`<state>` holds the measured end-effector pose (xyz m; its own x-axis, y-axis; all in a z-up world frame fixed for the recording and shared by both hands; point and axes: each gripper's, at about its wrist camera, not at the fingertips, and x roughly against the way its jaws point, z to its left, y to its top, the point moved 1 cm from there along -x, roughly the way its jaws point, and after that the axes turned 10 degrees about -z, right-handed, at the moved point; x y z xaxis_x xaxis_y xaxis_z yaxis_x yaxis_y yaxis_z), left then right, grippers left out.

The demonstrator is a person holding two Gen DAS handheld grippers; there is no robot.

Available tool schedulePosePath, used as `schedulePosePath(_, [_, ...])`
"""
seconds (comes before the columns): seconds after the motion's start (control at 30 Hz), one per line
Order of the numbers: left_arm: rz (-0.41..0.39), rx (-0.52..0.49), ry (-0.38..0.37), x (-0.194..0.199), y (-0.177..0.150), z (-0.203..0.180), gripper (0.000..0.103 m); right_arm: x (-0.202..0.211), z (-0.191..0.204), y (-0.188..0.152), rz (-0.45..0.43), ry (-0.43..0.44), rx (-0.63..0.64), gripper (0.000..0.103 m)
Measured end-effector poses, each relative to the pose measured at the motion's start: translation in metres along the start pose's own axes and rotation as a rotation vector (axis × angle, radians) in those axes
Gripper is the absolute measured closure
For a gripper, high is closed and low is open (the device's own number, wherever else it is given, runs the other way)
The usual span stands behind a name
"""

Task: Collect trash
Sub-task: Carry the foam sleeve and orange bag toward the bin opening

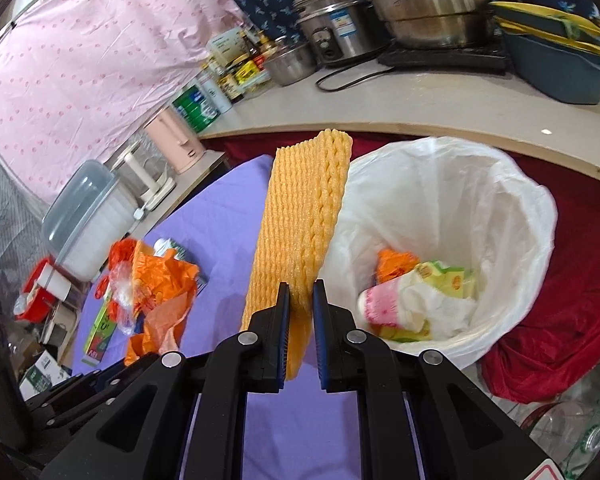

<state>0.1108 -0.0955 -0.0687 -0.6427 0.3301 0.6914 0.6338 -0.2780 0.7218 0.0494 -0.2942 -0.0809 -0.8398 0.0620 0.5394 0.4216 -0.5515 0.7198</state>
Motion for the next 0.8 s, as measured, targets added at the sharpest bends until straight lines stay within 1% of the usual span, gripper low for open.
schedulePosePath(0.27, [-0.02,-0.103,-0.106,-0.008,0.022,-0.067,0.083,0.023,-0.064,0.026,-0.067,-0.094,-0.069,0.092])
schedulePosePath(0.33, [-0.01,-0.115,-0.141,-0.014,0.026,-0.083,0.083,0.023,-0.076,0.031,-0.071,-0.115,-0.073,0.092])
schedulePosePath(0.47, [0.013,-0.132,-0.187,-0.03,0.031,-0.11,0.083,0.021,-0.098,0.036,-0.07,-0.152,-0.079,0.092])
schedulePosePath(0.67, [0.025,-0.178,-0.202,-0.05,0.034,-0.132,0.083,0.012,-0.115,0.036,-0.059,-0.175,-0.09,0.092])
schedulePosePath(0.8, [0.046,-0.195,-0.191,-0.064,0.032,-0.139,0.082,0.004,-0.121,0.035,-0.047,-0.181,-0.102,0.091])
